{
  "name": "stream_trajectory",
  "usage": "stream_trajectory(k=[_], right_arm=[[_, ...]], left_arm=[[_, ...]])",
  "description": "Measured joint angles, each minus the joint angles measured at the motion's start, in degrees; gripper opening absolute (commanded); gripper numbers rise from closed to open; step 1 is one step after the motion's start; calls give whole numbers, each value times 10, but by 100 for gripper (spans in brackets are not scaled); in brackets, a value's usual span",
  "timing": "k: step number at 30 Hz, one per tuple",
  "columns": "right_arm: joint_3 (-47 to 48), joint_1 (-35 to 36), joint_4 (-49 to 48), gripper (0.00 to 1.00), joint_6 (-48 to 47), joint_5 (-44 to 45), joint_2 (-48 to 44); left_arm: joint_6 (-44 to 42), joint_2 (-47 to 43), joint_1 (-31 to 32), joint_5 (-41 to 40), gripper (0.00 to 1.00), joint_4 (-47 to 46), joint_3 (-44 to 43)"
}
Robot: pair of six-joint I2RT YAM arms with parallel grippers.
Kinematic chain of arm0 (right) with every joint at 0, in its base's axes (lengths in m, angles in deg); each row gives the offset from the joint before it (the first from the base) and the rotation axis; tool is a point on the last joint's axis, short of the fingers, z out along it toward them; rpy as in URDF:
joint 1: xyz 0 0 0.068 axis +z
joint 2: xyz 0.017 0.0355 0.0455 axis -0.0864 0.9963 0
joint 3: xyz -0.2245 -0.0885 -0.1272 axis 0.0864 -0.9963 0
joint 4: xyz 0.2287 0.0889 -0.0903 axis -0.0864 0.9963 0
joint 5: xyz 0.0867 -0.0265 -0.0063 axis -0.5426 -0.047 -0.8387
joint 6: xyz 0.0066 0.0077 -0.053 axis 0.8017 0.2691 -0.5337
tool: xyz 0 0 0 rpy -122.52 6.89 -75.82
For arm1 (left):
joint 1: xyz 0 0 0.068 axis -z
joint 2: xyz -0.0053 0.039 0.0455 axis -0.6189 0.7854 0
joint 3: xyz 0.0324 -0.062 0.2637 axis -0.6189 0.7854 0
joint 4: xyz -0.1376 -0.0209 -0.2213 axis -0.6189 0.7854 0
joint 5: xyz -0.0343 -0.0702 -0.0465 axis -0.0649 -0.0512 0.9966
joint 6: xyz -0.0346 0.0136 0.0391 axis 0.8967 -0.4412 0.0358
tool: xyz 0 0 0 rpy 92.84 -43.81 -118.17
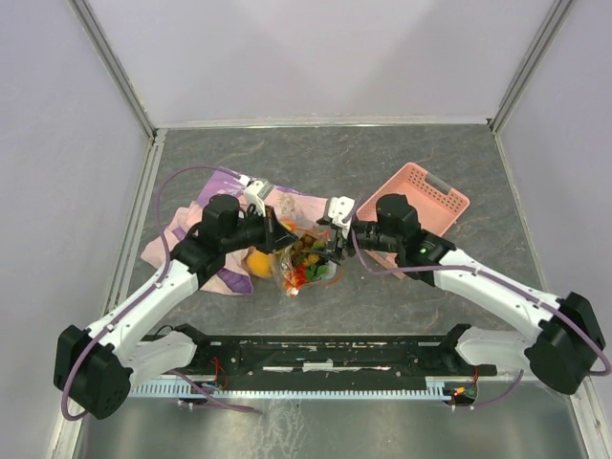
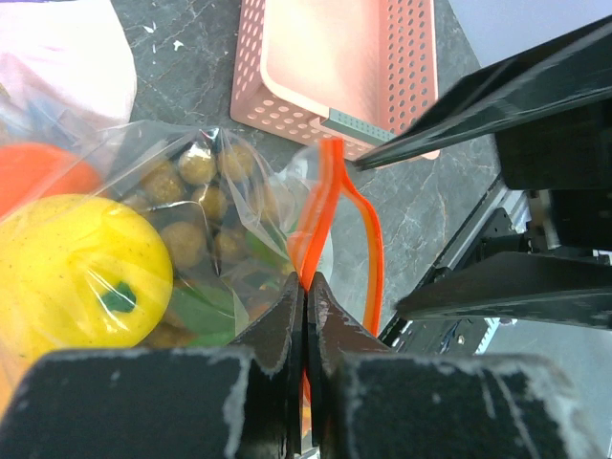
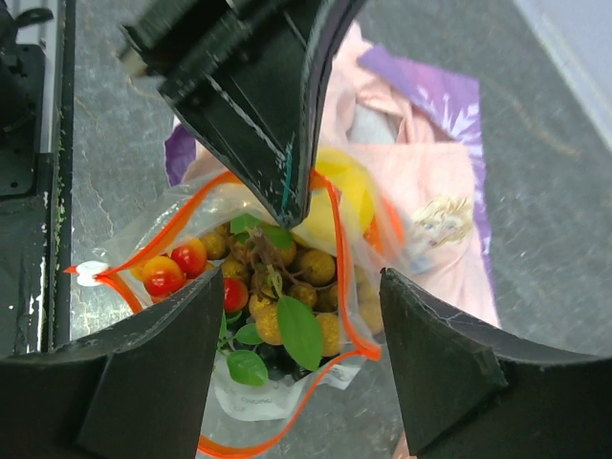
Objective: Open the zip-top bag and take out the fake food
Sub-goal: Pick up the fake fruit from the zipper food storage bag.
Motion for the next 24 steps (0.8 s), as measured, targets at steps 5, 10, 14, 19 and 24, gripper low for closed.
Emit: stream_trajectory(k=[5,10,14,19,24], right_arm=[[-16,0,-3,45,-32,-40,-38],[-19,11,19,34,-61,-89,2],[-16,28,52,33,-80,-101,43],[-16,44,63,39,-93,-98,86],[-16,55,55,50,-101,-89,116]], left_arm=[[0,7,0,14,3,-5,0],[0,13,0,23,3,-9,7],[0,13,0,30,3,-10,12],[0,13,0,34,3,-17,21],[0,18,0,46,3,-20,28]])
